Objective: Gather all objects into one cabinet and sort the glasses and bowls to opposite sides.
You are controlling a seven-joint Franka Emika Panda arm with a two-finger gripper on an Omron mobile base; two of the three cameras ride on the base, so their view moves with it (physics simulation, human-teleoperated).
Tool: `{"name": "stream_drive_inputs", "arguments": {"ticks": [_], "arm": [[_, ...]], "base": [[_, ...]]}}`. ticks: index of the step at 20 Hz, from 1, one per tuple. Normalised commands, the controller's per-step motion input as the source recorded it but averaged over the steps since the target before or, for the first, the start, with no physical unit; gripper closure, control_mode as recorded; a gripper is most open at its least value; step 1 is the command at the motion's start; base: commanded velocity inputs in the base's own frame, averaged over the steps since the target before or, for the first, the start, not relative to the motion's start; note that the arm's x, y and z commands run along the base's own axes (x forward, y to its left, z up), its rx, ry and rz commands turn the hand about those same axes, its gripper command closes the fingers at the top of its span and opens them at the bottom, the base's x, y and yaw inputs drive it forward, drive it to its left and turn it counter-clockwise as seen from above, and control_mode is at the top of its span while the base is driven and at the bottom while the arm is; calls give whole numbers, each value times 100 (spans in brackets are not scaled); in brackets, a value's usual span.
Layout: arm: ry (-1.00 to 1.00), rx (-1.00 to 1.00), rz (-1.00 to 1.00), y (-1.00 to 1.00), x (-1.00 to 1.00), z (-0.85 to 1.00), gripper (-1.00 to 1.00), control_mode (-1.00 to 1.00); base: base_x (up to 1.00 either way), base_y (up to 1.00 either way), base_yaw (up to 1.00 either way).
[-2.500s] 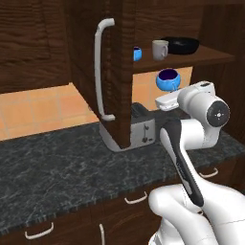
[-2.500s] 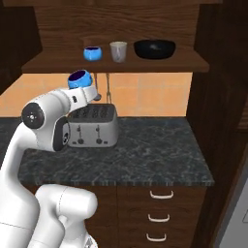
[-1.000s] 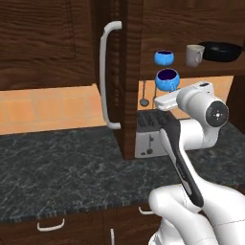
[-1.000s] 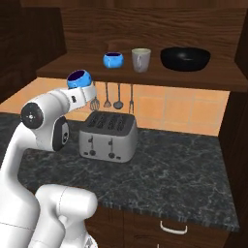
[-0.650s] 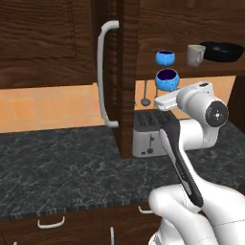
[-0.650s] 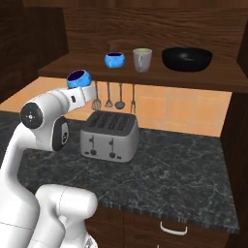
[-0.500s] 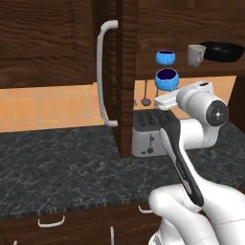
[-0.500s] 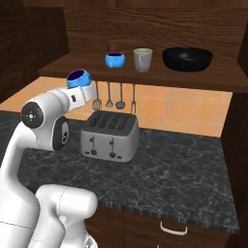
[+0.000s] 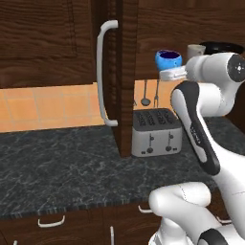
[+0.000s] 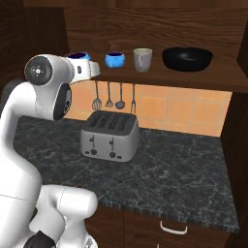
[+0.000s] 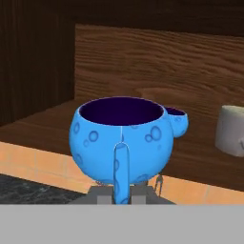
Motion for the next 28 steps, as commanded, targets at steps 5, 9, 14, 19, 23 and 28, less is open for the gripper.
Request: {"name": "stream_drive_inputs", "arguments": {"ticks": [5, 9, 14, 19, 23, 28], "arm": [[8, 2, 2, 4, 17, 10, 100, -100], [9, 0, 1, 7, 40, -9, 100, -100], [0, 0, 0, 0, 43, 0, 100, -100], [0, 0, 0, 1, 42, -8, 100, -100], [0, 0, 0, 8, 51, -20, 100, -100], [0, 0, 0, 9, 51, -13, 100, -100]], "base": [[0, 0, 0], [0, 0, 0], [0, 0, 0], [0, 0, 0], [0, 0, 0], [0, 0, 0]]}}
